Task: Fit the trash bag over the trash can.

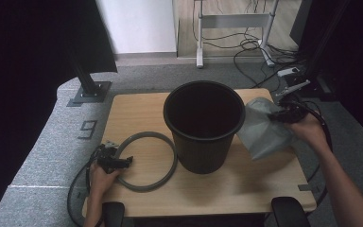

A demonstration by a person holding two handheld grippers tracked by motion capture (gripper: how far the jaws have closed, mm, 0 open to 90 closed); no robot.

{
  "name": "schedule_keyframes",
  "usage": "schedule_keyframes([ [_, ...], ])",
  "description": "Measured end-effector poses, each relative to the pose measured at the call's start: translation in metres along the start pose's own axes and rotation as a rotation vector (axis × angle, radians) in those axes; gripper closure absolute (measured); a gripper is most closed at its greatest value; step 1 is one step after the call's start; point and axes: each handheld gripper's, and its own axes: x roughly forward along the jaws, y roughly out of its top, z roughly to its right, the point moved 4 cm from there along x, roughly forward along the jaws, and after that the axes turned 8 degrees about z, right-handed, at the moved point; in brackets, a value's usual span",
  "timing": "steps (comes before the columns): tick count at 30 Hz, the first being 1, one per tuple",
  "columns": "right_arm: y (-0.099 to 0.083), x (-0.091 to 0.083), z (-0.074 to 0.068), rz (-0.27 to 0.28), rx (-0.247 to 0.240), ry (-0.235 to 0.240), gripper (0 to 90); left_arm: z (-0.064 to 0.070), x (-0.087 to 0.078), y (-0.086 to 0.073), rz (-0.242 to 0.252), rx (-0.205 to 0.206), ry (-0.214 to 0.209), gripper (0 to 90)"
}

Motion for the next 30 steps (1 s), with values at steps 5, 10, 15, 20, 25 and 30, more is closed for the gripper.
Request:
schedule_keyframes([
  [5,0.018,-0.009,-0.003,0.021,-0.006,0.014,86.6,0.0,0.0,0.0,0.0,0.0,0.0,0.0],
  [10,0.036,-0.016,-0.009,0.049,-0.017,0.03,86.6,0.0,0.0,0.0,0.0,0.002,-0.003,0.0],
  [15,0.052,-0.022,-0.017,0.07,-0.027,0.052,86.6,0.0,0.0,0.0,0.0,0.003,-0.004,0.0],
  [20,0.068,-0.028,-0.023,0.075,-0.049,0.063,86.9,0.001,0.0,0.0,0.0,0.005,-0.007,0.0],
  [25,0.082,-0.032,-0.029,0.089,-0.051,0.081,87.1,0.001,0.0,0.0,-0.001,0.01,-0.012,0.0],
  [30,0.096,-0.035,-0.039,0.104,-0.054,0.109,87.1,0.001,0.0,0.0,-0.001,0.011,-0.014,0.0],
])
